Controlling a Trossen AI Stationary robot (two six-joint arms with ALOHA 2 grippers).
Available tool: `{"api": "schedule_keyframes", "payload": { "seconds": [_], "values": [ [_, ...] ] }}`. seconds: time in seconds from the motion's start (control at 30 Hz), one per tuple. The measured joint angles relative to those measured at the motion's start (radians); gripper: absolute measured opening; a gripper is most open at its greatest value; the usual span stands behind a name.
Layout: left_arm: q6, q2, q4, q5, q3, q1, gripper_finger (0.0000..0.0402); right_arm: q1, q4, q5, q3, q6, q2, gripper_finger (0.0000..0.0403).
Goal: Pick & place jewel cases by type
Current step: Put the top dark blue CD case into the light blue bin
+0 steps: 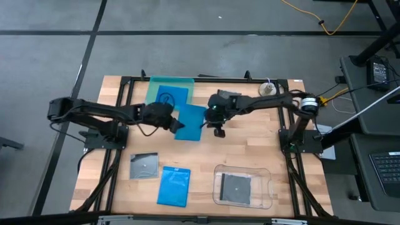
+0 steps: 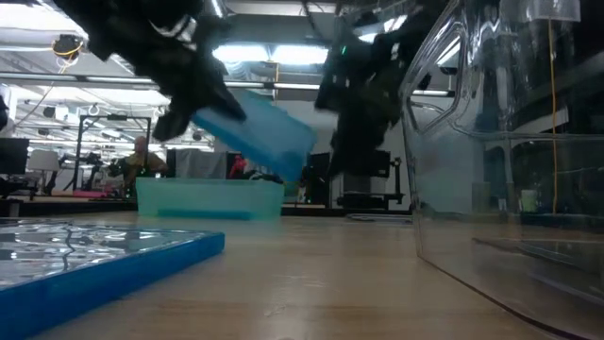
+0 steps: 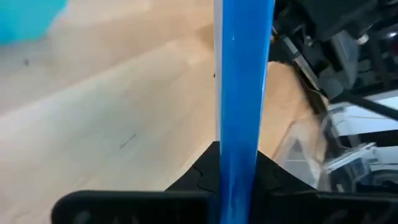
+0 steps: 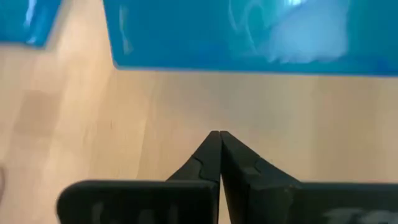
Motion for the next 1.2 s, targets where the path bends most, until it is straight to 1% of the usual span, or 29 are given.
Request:
{"api": "schedule_keyframes", "payload": {
  "seconds": [0.13, 0.27, 0.43, 0.57, 0.73, 0.83, 1.03, 1.2],
  "values": [
    [0.068, -0.110, -0.010, -0.048, 0.000, 0.000, 0.0019, 0.000, -0.001, 0.063, 0.000, 0.014, -0.109, 0.0009],
    [0.162, -0.216, 0.015, -0.094, 0.002, 0.000, 0.0019, 0.000, 0.000, 0.131, 0.002, 0.046, -0.218, 0.0009],
    [0.337, -0.337, 0.040, -0.127, 0.003, 0.000, 0.0019, 0.000, 0.003, 0.178, 0.002, 0.104, -0.331, 0.0009],
    [0.510, -0.409, 0.035, -0.137, 0.036, 0.000, 0.0018, 0.000, 0.013, 0.184, 0.002, 0.157, -0.389, 0.0009],
    [0.733, -0.435, 0.024, -0.114, 0.133, -0.014, 0.0018, 0.000, 0.025, 0.182, 0.002, 0.225, -0.415, 0.0009],
    [0.836, -0.431, -0.039, -0.103, 0.214, -0.027, 0.0018, 0.002, 0.023, 0.181, 0.002, 0.265, -0.423, 0.0009],
    [0.990, -0.393, -0.191, -0.102, 0.381, -0.073, 0.0018, 0.019, 0.024, 0.181, 0.002, 0.331, -0.423, 0.0009],
    [1.105, -0.354, -0.293, -0.111, 0.499, -0.148, 0.0018, 0.044, 0.028, 0.182, 0.002, 0.376, -0.423, 0.0009]
  ]
}}
